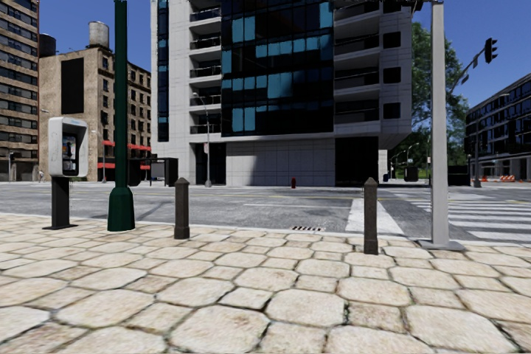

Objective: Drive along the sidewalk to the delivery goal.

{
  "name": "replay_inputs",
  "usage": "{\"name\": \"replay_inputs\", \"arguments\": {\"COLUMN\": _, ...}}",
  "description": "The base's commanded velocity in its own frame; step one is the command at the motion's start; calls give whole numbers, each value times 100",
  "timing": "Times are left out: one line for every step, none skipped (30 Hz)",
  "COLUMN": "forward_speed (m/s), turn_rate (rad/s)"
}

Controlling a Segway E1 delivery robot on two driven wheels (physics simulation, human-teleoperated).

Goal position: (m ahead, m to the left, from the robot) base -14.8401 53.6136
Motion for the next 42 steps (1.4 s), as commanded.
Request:
{"name": "replay_inputs", "arguments": {"forward_speed": 149, "turn_rate": 70}}
{"name": "replay_inputs", "arguments": {"forward_speed": 150, "turn_rate": 70}}
{"name": "replay_inputs", "arguments": {"forward_speed": 150, "turn_rate": 70}}
{"name": "replay_inputs", "arguments": {"forward_speed": 150, "turn_rate": 70}}
{"name": "replay_inputs", "arguments": {"forward_speed": 150, "turn_rate": 70}}
{"name": "replay_inputs", "arguments": {"forward_speed": 150, "turn_rate": 70}}
{"name": "replay_inputs", "arguments": {"forward_speed": 150, "turn_rate": 70}}
{"name": "replay_inputs", "arguments": {"forward_speed": 150, "turn_rate": 70}}
{"name": "replay_inputs", "arguments": {"forward_speed": 150, "turn_rate": 70}}
{"name": "replay_inputs", "arguments": {"forward_speed": 150, "turn_rate": 70}}
{"name": "replay_inputs", "arguments": {"forward_speed": 150, "turn_rate": 70}}
{"name": "replay_inputs", "arguments": {"forward_speed": 150, "turn_rate": 70}}
{"name": "replay_inputs", "arguments": {"forward_speed": 150, "turn_rate": 70}}
{"name": "replay_inputs", "arguments": {"forward_speed": 150, "turn_rate": 70}}
{"name": "replay_inputs", "arguments": {"forward_speed": 150, "turn_rate": 70}}
{"name": "replay_inputs", "arguments": {"forward_speed": 150, "turn_rate": 70}}
{"name": "replay_inputs", "arguments": {"forward_speed": 150, "turn_rate": 70}}
{"name": "replay_inputs", "arguments": {"forward_speed": 150, "turn_rate": 70}}
{"name": "replay_inputs", "arguments": {"forward_speed": 150, "turn_rate": 70}}
{"name": "replay_inputs", "arguments": {"forward_speed": 150, "turn_rate": 70}}
{"name": "replay_inputs", "arguments": {"forward_speed": 150, "turn_rate": 70}}
{"name": "replay_inputs", "arguments": {"forward_speed": 150, "turn_rate": 70}}
{"name": "replay_inputs", "arguments": {"forward_speed": 150, "turn_rate": 70}}
{"name": "replay_inputs", "arguments": {"forward_speed": 150, "turn_rate": 70}}
{"name": "replay_inputs", "arguments": {"forward_speed": 150, "turn_rate": 70}}
{"name": "replay_inputs", "arguments": {"forward_speed": 150, "turn_rate": 70}}
{"name": "replay_inputs", "arguments": {"forward_speed": 150, "turn_rate": 70}}
{"name": "replay_inputs", "arguments": {"forward_speed": 150, "turn_rate": 70}}
{"name": "replay_inputs", "arguments": {"forward_speed": 150, "turn_rate": 70}}
{"name": "replay_inputs", "arguments": {"forward_speed": 150, "turn_rate": 70}}
{"name": "replay_inputs", "arguments": {"forward_speed": 150, "turn_rate": 70}}
{"name": "replay_inputs", "arguments": {"forward_speed": 150, "turn_rate": 70}}
{"name": "replay_inputs", "arguments": {"forward_speed": 150, "turn_rate": 70}}
{"name": "replay_inputs", "arguments": {"forward_speed": 150, "turn_rate": 70}}
{"name": "replay_inputs", "arguments": {"forward_speed": 150, "turn_rate": 70}}
{"name": "replay_inputs", "arguments": {"forward_speed": 150, "turn_rate": 70}}
{"name": "replay_inputs", "arguments": {"forward_speed": 150, "turn_rate": 70}}
{"name": "replay_inputs", "arguments": {"forward_speed": 150, "turn_rate": 70}}
{"name": "replay_inputs", "arguments": {"forward_speed": 150, "turn_rate": 70}}
{"name": "replay_inputs", "arguments": {"forward_speed": 150, "turn_rate": 70}}
{"name": "replay_inputs", "arguments": {"forward_speed": 150, "turn_rate": 70}}
{"name": "replay_inputs", "arguments": {"forward_speed": 150, "turn_rate": 70}}
